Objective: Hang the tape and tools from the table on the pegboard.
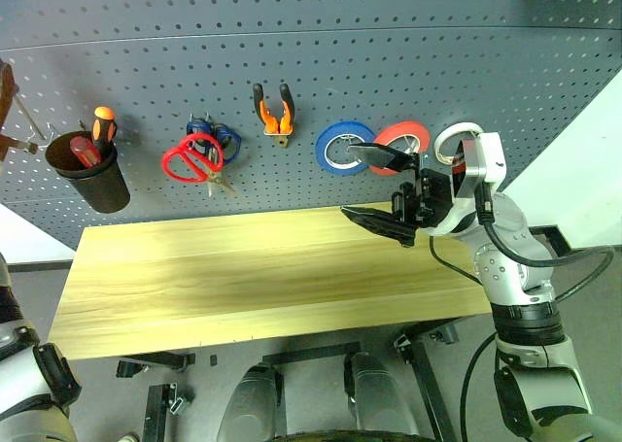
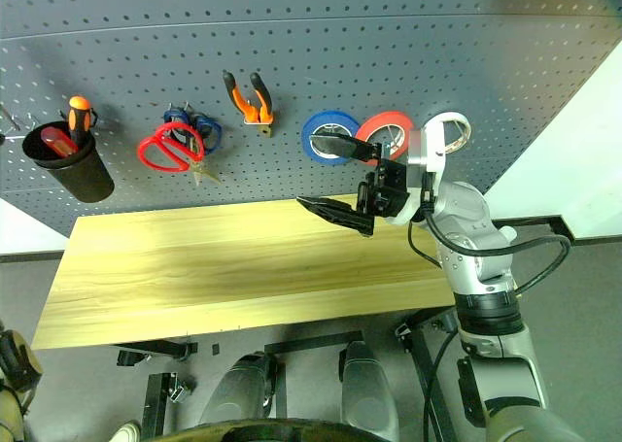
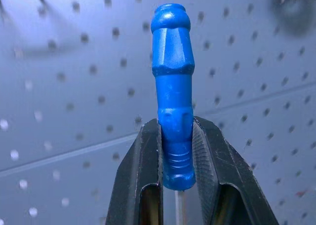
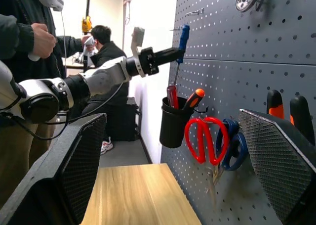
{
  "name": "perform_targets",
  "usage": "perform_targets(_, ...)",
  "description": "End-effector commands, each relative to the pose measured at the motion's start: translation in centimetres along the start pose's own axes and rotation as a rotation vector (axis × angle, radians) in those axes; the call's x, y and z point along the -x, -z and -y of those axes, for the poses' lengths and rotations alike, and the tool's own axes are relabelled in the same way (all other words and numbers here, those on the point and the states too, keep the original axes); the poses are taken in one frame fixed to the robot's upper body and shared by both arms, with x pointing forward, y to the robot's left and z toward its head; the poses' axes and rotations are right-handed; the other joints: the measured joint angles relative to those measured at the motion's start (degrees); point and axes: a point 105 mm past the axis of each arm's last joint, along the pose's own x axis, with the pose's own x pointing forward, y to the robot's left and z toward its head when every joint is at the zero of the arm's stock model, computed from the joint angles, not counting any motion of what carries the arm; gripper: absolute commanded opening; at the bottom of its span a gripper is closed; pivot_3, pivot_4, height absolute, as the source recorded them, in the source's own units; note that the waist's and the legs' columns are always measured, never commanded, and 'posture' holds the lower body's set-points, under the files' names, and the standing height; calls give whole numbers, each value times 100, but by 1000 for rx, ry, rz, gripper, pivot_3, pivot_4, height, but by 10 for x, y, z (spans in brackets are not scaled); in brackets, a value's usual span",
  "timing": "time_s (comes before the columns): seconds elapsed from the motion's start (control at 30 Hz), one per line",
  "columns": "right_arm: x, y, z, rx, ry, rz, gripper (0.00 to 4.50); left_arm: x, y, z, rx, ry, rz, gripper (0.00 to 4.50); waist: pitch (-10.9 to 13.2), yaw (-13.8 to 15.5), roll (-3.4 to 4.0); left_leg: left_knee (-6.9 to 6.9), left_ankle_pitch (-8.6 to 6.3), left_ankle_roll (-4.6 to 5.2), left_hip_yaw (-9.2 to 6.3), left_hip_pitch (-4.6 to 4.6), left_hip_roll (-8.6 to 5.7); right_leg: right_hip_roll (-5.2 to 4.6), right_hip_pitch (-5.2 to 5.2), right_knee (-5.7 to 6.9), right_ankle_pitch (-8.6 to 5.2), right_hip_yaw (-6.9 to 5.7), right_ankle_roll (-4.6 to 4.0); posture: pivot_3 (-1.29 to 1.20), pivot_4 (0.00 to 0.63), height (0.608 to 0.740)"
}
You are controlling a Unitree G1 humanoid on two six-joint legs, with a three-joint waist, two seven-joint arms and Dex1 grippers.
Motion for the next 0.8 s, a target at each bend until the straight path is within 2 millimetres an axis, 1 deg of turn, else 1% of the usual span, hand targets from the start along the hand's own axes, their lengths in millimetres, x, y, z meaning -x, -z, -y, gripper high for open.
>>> perform_targets(0.03, 1, -11, -2, 42, 7, 24, 4500, -4, 2, 1, -18, 0, 26, 478, 0, 4, 0, 0, 0, 0, 0, 0, 0, 0, 0, 0, 0, 0, 0, -16, 92, 740)
perform_targets(0.2, 1, -10, -3, 41, 5, 19, 4500, -5, 21, 13, 23, 31, -11, 478, -1, 10, -1, 2, 0, 0, 0, 0, 0, 0, 0, 2, 1, 0, 1, -18, 92, 740)
perform_targets(0.27, 0, -10, -3, 41, 6, 19, 4500, -5, 23, 14, 44, 35, -17, 478, -1, 5, -1, 2, 0, 0, -1, -1, 0, 0, 0, 3, 1, 0, 1, -19, 93, 740)
perform_targets(0.33, 0, -10, -2, 42, 7, 19, 4500, -5, 25, 15, 85, 40, -21, 1227, -1, -7, -1, 2, 0, 0, 0, 0, 0, 0, 0, 3, 1, 0, 1, -19, 93, 740)
perform_targets(0.37, 0, -10, -2, 42, 7, 18, 4500, -5, 26, 16, 107, 46, -23, 1463, -1, -8, -1, 2, 0, 0, -1, 0, 0, 0, 0, 3, 1, 0, 1, -19, 93, 740)
perform_targets(0.4, 0, -10, -1, 43, 7, 17, 4500, -4, 26, 17, 111, 50, -24, 1818, -1, -9, -1, 2, 0, 0, -1, 0, 0, 0, 0, 4, 1, 0, 1, -18, 92, 740)
perform_targets(0.5, 0, -10, -1, 43, 7, 17, 4500, -2, 26, 17, 105, 48, -28, 2874, -1, -6, -1, 2, 0, 0, -1, 1, 0, 0, 0, 5, 1, 0, 2, -18, 92, 740)
perform_targets(0.6, -1, -11, -1, 43, 5, 18, 4500, 0, 22, 11, 64, 3, -19, 3861, -1, -10, -1, 2, 0, 0, -1, 1, 0, 0, 0, 5, 1, 0, 2, -17, 93, 740)
perform_targets(0.63, -1, -11, -2, 43, 4, 17, 4500, 1, 17, 8, 56, -18, -1, 3861, -1, -12, -1, 2, 0, 0, -1, 2, 0, 0, 0, 5, 1, 0, 2, -17, 93, 740)
perform_targets(0.7, 0, -11, -2, 44, 6, 13, 4500, 5, -2, -4, 80, -85, 69, 3861, -1, -18, -2, 2, 0, 0, -1, 1, 0, 0, -1, 5, 1, 0, 2, -22, 94, 740)
perform_targets(0.73, 0, -11, -3, 44, 7, 11, 4500, 7, -8, -8, 86, -106, 87, 3861, -1, -21, -2, 3, 0, 0, -1, 0, 1, -1, -1, 5, 1, 0, 2, -22, 94, 740)
perform_targets(0.8, 1, -10, -4, 46, 8, 1, 4500, 13, -22, -8, 119, -84, 124, 3861, -1, -45, -2, 2, 0, 0, -2, 0, 1, -1, -1, 4, 1, 0, 2, -23, 96, 740)
